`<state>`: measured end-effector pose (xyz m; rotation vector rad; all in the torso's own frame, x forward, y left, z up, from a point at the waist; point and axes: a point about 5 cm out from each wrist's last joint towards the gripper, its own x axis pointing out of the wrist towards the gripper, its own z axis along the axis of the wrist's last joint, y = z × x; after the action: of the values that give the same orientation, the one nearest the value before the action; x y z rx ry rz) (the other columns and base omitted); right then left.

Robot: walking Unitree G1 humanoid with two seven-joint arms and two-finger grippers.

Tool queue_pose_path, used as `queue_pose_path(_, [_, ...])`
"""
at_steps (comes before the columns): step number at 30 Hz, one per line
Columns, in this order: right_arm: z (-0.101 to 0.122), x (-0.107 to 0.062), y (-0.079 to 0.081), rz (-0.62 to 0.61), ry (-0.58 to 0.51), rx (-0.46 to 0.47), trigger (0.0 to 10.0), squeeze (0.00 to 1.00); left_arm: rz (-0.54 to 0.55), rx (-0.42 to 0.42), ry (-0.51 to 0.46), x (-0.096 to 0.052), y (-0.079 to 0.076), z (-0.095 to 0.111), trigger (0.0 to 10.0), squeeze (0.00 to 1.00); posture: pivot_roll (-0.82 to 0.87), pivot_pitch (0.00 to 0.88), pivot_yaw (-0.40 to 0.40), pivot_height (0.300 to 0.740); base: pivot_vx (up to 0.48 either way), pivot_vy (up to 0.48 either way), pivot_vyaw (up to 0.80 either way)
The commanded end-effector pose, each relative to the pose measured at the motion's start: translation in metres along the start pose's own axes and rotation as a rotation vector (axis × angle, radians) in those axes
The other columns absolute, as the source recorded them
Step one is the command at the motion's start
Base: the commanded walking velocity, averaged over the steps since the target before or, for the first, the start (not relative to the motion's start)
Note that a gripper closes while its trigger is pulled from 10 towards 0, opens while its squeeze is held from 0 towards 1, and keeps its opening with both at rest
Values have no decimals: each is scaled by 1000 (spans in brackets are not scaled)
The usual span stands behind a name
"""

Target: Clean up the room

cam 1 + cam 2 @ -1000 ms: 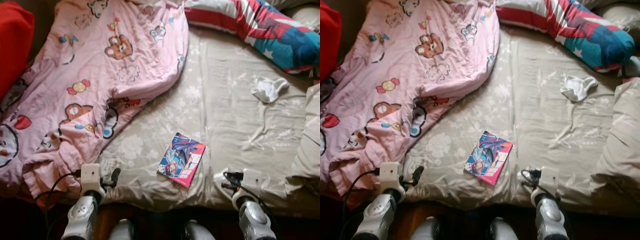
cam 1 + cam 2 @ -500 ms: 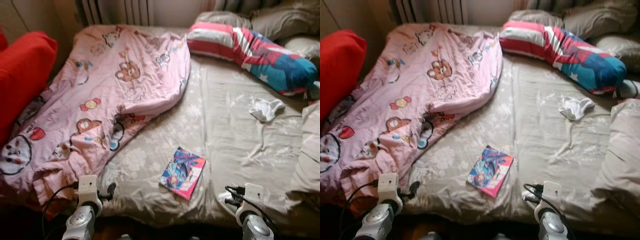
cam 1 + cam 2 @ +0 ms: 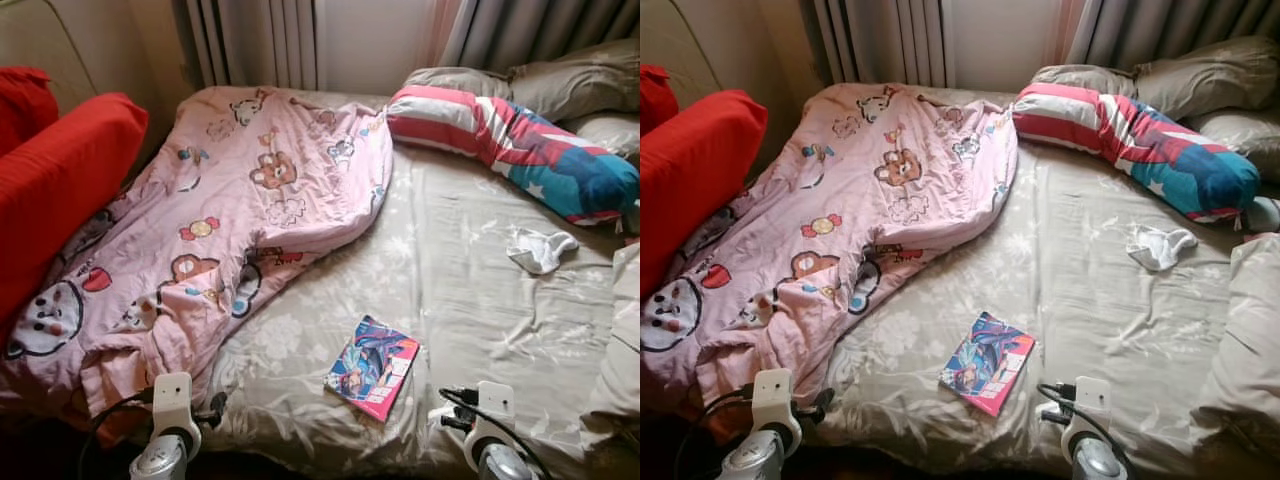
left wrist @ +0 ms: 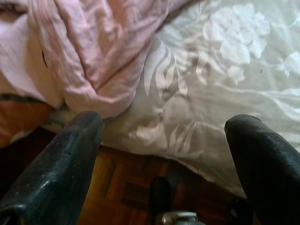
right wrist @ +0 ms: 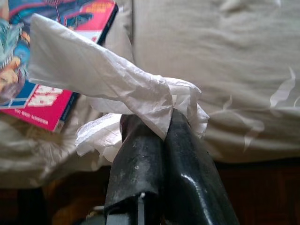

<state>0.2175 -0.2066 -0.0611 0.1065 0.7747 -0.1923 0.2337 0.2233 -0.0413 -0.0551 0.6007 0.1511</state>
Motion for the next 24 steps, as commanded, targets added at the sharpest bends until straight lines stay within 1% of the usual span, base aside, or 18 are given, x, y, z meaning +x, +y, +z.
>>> queue_pose_path(1, [-13,-3,0,-3,53,-10,10000,0,4,15,40,-2,1,-7,10000,0,138,71,-23,740,0,0,0])
queue_pose_path(6, [-22,-5,-4,-9,87,-6,10000,0,5,12,65,-3,2,-13,10000,0,142,60,-18,740,0,0,0])
queue_pose_path(11, [-24,-6,-7,-7,98,-14,10000,0,8,11,81,-5,3,-16,10000,0,139,60,-15,740,0,0,0])
queue_pose_path(15, [-23,-5,-3,-1,91,-18,10000,0,10,7,98,-6,4,-21,10000,0,138,45,-20,740,0,0,0])
queue_pose_path(24, [-23,-5,-4,-1,106,-44,10000,0,17,-15,136,-9,3,-30,10000,0,161,18,-44,740,0,0,0])
